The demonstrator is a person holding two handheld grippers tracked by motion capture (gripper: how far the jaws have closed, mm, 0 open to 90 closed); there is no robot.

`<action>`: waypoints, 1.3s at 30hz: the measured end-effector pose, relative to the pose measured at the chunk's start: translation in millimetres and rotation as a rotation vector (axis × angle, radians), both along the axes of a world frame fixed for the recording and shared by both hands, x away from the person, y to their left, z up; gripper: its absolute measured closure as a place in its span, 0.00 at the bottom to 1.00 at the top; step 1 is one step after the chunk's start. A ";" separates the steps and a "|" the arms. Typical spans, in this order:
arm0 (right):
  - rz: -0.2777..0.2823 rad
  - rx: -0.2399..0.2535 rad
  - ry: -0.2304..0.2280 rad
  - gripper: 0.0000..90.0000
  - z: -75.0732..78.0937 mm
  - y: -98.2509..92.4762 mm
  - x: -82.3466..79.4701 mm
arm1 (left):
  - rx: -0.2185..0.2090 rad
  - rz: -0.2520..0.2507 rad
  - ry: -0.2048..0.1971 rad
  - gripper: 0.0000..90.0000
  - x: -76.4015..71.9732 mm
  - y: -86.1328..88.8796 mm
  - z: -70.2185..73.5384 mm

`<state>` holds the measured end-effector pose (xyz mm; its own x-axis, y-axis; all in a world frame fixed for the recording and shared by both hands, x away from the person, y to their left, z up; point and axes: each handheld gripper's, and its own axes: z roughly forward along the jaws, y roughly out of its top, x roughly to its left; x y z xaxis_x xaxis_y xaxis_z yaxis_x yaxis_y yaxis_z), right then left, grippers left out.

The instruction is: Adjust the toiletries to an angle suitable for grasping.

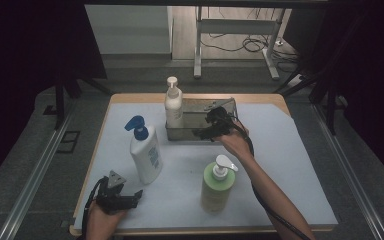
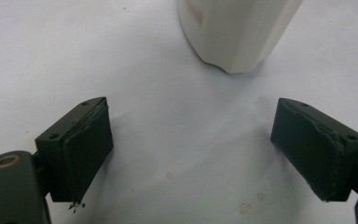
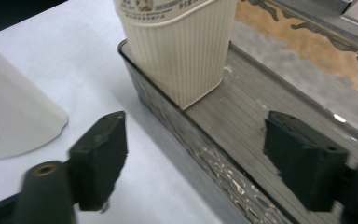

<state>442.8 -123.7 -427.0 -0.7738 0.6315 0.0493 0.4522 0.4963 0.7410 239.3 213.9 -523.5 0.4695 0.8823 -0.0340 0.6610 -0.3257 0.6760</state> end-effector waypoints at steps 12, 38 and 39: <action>0.017 0.016 0.002 0.07 -2.5 -12.4 -7.8 | 0.001 0.001 -0.001 0.14 -0.1 -0.1 0.0; 0.001 0.087 0.016 0.00 -0.8 -65.7 -38.9 | 0.001 0.002 -0.001 0.14 -0.2 -0.3 0.0; -0.004 0.092 0.015 0.00 -1.1 -68.9 -40.0 | 0.001 0.002 -0.002 0.14 -0.2 -0.3 0.0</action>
